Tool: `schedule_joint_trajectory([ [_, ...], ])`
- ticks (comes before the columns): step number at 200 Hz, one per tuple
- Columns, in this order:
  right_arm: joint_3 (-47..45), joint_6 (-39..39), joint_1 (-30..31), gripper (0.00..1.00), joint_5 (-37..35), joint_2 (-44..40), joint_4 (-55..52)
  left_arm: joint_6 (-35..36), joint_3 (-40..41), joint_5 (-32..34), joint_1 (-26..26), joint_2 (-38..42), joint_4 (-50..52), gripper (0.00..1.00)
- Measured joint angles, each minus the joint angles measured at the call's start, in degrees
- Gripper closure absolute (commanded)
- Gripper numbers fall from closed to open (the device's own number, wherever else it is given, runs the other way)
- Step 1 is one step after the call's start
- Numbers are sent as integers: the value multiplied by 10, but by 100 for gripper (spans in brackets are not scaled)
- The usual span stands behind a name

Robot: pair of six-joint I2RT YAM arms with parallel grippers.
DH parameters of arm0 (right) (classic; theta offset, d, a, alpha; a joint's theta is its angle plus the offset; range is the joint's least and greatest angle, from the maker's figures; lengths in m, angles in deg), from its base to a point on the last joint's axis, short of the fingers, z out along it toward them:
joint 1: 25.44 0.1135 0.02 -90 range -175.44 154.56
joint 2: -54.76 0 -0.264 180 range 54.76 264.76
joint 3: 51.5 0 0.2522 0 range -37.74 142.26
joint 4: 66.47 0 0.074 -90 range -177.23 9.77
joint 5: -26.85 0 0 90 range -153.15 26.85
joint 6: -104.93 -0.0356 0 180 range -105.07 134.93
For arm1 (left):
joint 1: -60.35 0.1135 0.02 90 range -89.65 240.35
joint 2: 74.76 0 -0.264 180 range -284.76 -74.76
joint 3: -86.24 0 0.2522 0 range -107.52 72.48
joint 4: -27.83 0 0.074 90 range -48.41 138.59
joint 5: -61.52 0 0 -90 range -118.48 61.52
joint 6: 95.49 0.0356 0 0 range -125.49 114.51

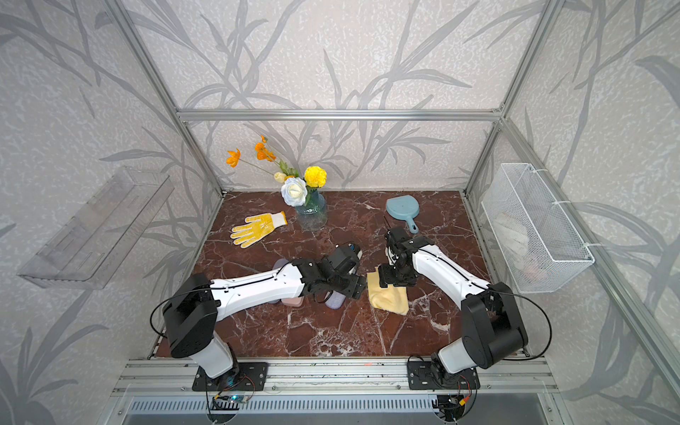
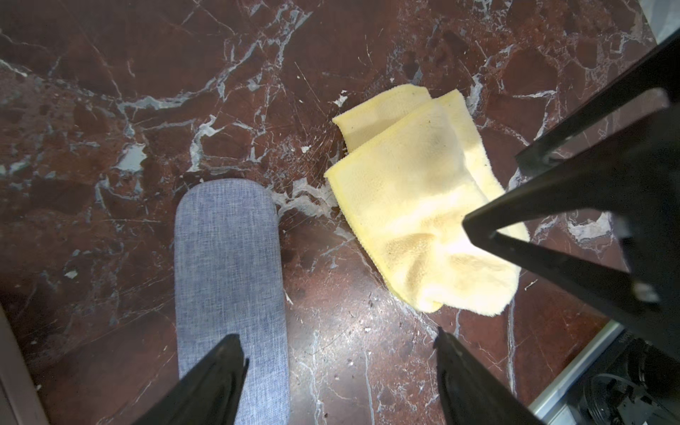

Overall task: Wipe the eyeglass case
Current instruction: Reset both arms

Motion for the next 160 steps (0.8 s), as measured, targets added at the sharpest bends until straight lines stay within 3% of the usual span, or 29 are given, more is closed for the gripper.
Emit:
schedule_joint_trajectory([
  [10,-7,2,-2,23,-12,-27,13,4,17,20,0,17,-9,6],
  [20,-28,6,-4,0,-30,-64,49,12,44,52,0,50,-19,0],
  [46,-159,35,-4,1,-95,-176,227,54,136,154,8,162,-66,0],
  [64,-214,52,-5,1,-176,-186,311,91,169,218,44,206,-92,0],
  [90,-225,92,-33,1,-288,-151,399,158,223,285,148,239,-152,0],
  [115,-248,111,-78,1,-341,-118,496,211,293,349,238,263,-217,0],
  [141,-301,122,-102,1,-374,-69,604,236,357,365,344,290,-292,0],
  [160,-317,138,-111,1,-379,-29,664,249,403,336,434,294,-357,0],
])
